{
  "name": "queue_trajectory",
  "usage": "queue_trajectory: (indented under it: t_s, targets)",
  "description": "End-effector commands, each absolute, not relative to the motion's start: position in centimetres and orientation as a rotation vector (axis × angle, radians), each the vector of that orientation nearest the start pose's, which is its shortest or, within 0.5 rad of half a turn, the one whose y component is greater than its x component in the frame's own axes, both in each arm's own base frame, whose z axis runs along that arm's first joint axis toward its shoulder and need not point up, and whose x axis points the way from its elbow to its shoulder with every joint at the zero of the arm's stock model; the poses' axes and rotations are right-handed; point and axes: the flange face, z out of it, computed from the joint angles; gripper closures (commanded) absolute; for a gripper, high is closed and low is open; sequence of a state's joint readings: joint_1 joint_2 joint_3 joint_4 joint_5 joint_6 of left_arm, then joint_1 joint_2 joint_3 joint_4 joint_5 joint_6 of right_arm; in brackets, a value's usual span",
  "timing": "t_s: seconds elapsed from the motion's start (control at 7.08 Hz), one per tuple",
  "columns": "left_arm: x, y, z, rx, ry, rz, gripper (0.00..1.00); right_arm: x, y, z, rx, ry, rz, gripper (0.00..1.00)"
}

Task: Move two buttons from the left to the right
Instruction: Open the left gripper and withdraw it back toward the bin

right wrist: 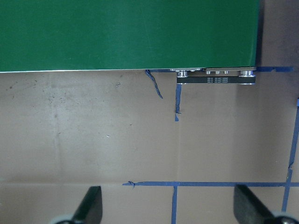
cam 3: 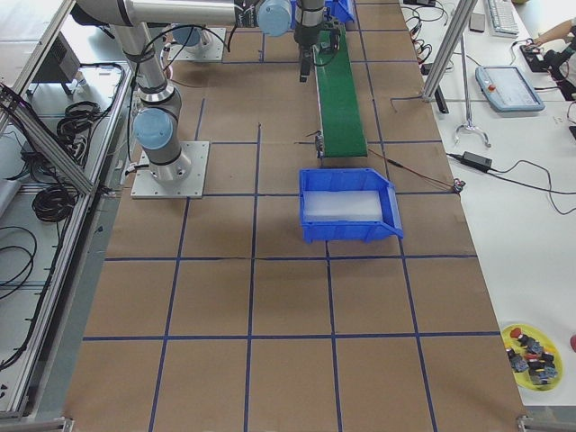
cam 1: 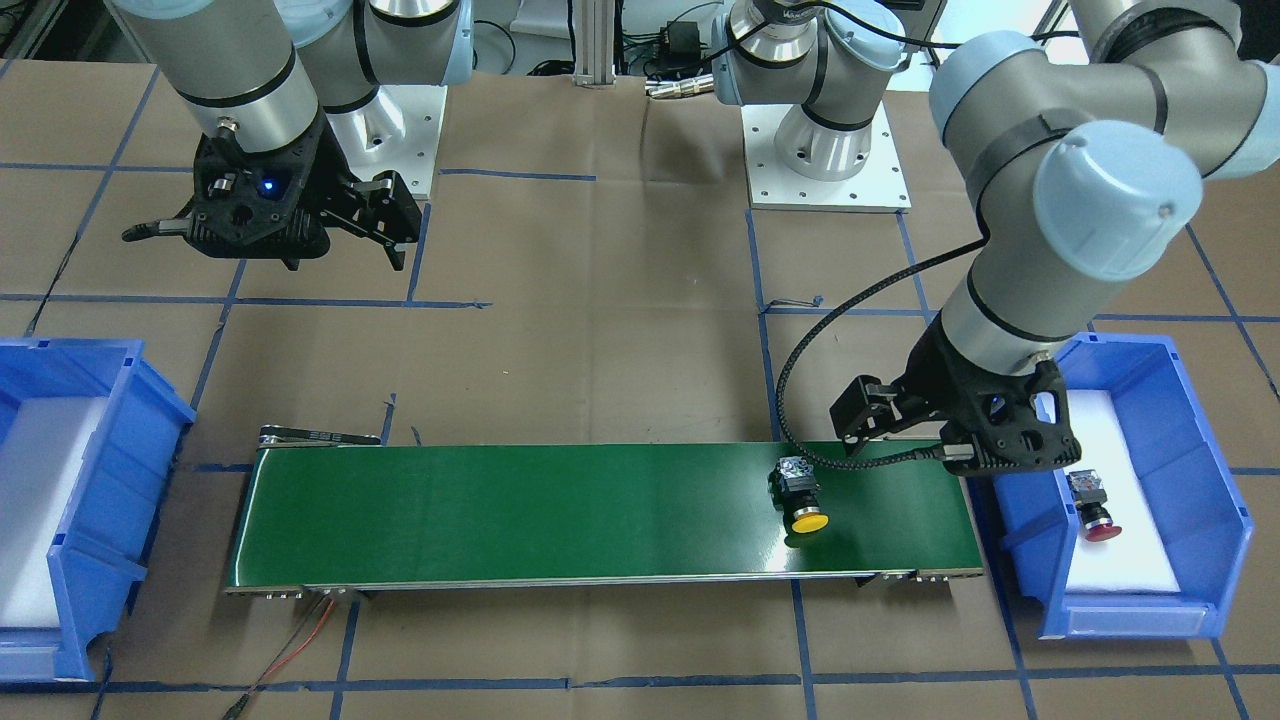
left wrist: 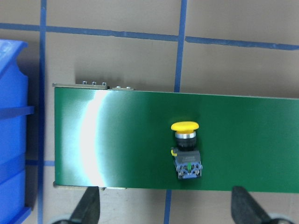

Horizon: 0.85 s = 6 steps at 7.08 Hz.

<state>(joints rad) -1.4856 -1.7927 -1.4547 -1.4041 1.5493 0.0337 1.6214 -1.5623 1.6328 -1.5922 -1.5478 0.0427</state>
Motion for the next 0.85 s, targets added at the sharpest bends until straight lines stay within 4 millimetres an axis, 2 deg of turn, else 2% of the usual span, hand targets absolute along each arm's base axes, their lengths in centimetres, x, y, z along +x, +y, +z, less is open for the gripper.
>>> queue_trajectory:
  t_s: [0.0, 0.14, 0.42, 0.57, 0.71]
  targets:
    - [-3.7, -59.4, 45.4, -0.041, 3.154, -0.077, 0.0, 16.0, -48.2, 45.5, -0.013, 3.12, 0.081, 0.0]
    - [0.0, -59.5, 45.2, 0.005, 3.153, -0.064, 0.0, 16.0, -48.2, 45.5, -0.013, 3.12, 0.078, 0.0]
    - [9.9, -58.9, 44.3, 0.078, 3.151, -0.045, 0.0, 16.0, -48.2, 45.7, -0.014, 3.12, 0.071, 0.0]
    - [14.6, -58.3, 43.6, 0.109, 3.151, -0.041, 0.0, 16.0, -48.3, 45.6, -0.014, 3.123, 0.073, 0.0]
    - [18.2, -57.2, 42.6, 0.138, 3.157, -0.022, 0.0, 16.0, -48.2, 45.7, -0.011, 3.12, 0.071, 0.0]
